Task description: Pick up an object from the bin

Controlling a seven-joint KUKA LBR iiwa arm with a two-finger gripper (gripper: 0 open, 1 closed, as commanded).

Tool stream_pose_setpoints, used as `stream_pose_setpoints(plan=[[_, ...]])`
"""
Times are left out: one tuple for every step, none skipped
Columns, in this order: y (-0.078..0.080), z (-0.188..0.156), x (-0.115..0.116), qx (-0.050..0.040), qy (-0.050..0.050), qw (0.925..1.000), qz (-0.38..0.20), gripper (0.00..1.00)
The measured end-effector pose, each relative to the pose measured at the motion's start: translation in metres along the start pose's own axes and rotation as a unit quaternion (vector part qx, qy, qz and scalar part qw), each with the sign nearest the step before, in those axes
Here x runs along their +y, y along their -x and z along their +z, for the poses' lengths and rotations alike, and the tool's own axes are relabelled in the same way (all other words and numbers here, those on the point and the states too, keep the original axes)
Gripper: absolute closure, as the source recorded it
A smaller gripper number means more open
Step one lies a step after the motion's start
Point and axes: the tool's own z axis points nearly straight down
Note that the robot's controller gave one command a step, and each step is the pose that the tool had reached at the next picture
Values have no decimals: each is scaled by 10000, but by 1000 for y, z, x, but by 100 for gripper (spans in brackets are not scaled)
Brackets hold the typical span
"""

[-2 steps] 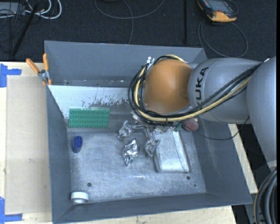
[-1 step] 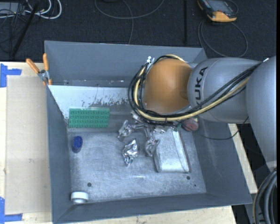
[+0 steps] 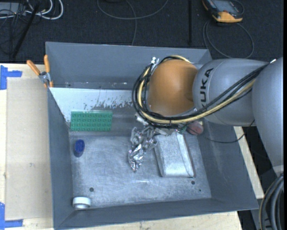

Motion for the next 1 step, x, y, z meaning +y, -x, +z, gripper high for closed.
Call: stream_pose_setpoints(plan=[[2, -60, 0, -34, -22, 10000, 31, 100]])
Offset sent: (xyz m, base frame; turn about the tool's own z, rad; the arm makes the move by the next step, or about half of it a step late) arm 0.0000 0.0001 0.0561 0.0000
